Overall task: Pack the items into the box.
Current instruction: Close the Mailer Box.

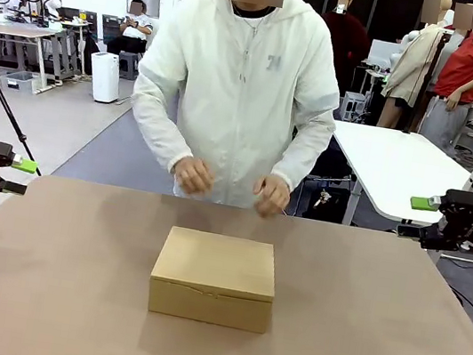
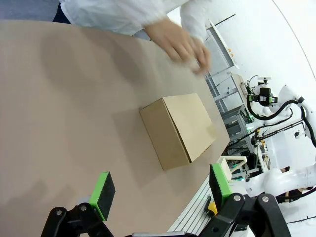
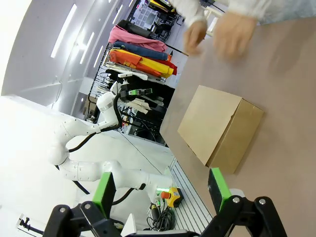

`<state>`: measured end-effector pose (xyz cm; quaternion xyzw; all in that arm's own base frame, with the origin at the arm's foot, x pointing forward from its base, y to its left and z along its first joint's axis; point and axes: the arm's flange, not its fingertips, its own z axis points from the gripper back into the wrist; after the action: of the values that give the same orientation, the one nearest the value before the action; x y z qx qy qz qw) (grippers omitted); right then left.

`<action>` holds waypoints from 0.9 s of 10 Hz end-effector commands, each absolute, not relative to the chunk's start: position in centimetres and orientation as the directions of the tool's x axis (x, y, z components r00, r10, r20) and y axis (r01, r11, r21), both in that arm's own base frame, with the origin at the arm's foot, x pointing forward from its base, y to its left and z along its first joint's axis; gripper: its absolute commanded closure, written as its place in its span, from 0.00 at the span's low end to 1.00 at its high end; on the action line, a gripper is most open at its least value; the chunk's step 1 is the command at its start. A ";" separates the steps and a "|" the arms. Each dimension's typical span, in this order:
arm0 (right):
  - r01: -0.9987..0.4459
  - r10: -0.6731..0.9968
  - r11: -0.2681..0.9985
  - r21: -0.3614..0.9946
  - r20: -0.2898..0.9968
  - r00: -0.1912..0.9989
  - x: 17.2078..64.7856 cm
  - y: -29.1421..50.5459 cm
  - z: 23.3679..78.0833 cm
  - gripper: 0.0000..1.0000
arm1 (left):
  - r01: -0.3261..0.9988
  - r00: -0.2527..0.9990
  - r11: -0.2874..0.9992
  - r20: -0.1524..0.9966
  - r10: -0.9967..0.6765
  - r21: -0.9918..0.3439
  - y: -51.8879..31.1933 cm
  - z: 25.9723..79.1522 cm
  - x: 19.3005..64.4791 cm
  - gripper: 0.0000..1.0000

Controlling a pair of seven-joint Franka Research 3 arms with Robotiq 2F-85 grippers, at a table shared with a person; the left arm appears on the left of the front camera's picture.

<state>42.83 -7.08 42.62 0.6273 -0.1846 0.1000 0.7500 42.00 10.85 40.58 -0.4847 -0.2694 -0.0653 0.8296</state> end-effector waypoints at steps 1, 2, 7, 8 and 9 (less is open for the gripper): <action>-0.383 -0.086 0.199 0.902 0.406 0.910 43.0 -7.1 42.8 0.00 | 0.382 0.841 0.526 0.521 0.143 -0.760 11.0 40.7 41.7 0.00; -0.383 -0.086 0.199 0.902 0.406 0.910 43.0 -7.1 42.8 0.00 | 0.382 0.841 0.526 0.521 0.143 -0.760 11.0 40.7 41.7 0.00; -0.383 -0.086 0.199 0.902 0.406 0.910 43.0 -7.1 42.8 0.00 | 0.382 0.841 0.526 0.521 0.143 -0.760 11.0 40.7 41.7 0.00; -0.383 -0.086 0.199 0.902 0.406 0.910 43.0 -7.1 42.8 0.00 | 0.382 0.841 0.526 0.521 0.143 -0.760 11.0 40.7 41.7 0.00; -0.383 -0.086 0.199 0.902 0.406 0.910 43.0 -7.1 42.8 0.00 | 0.382 0.841 0.526 0.521 0.143 -0.760 11.0 40.7 41.7 0.00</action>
<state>42.83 -7.08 42.62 0.6273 -0.1846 0.1000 0.7500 42.00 10.85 40.58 -0.4847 -0.2694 -0.0653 0.8296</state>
